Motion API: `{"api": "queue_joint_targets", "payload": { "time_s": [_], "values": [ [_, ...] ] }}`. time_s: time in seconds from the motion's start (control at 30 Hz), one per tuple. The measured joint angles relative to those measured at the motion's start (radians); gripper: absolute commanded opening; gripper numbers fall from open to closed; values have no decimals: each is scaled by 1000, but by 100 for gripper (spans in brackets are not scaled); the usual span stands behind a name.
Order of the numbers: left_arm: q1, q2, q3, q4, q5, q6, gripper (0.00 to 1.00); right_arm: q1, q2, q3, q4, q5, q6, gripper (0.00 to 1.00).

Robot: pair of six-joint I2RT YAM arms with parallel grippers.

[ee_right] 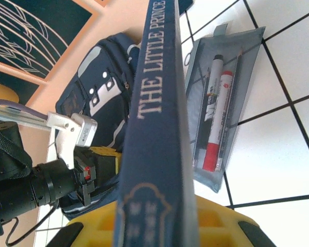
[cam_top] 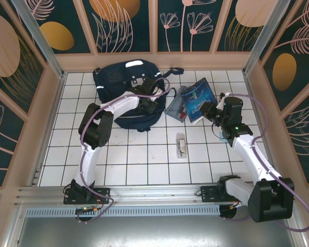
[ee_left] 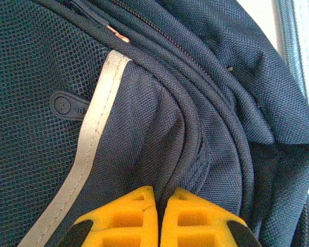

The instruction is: Pack books, pencil case, and school supplies into a backpack

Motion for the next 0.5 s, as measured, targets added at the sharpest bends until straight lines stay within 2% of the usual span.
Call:
{"api": "queue_joint_targets", "payload": {
  "time_s": [0.17,0.5],
  "values": [
    [14,-45,58,-63,43,-49,0,-1,-6,1,-1,-52,5,0],
    [23,-50,328,-207,48,-127,0,-2,-38,2,-10,-162,37,0]
  ]
}}
